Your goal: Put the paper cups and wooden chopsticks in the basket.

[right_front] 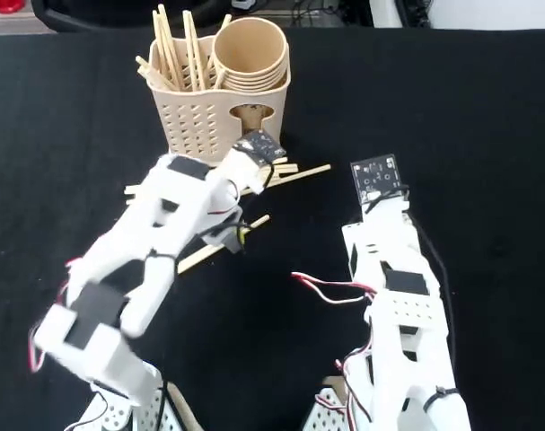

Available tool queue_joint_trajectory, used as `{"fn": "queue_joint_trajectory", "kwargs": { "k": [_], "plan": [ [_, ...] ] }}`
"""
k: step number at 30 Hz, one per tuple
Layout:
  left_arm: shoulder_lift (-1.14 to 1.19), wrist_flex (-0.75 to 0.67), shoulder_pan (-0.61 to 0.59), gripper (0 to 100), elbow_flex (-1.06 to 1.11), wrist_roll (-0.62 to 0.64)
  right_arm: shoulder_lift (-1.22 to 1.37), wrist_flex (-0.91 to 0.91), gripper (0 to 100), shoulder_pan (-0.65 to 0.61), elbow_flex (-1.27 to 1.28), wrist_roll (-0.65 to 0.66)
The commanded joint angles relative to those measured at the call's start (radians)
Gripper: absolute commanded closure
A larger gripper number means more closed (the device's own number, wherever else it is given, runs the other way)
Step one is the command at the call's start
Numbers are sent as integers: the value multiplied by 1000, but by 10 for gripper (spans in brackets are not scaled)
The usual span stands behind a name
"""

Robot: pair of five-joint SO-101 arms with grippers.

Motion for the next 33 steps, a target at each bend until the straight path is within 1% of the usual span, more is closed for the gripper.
{"fn": "queue_joint_trajectory", "kwargs": {
  "k": [1,9,11,14,15,18,23,25,27,29,33],
  "plan": [
    [91,-6,-5,728,-124,41,-21,3,985,6,-61,5],
    [241,5,-8,738,-222,49,-21,3,985,5,-61,5],
    [239,8,-12,783,-217,43,-21,3,985,5,-61,5],
    [244,60,-5,855,-228,41,-21,3,985,5,-59,5],
    [245,87,-4,863,-236,31,-21,3,985,5,-59,5],
    [247,140,-4,863,-239,-28,-21,3,985,5,-59,5],
    [259,137,-8,865,-202,-34,-21,3,985,5,-59,5],
    [259,137,-7,909,-200,-34,-21,3,985,5,-59,5],
    [259,135,-7,978,-197,-29,-21,3,985,5,-59,5],
    [259,135,-8,960,-196,-29,-21,3,985,5,-59,5],
    [256,135,-10,970,-189,-6,-21,3,985,5,-59,5]
  ]
}}
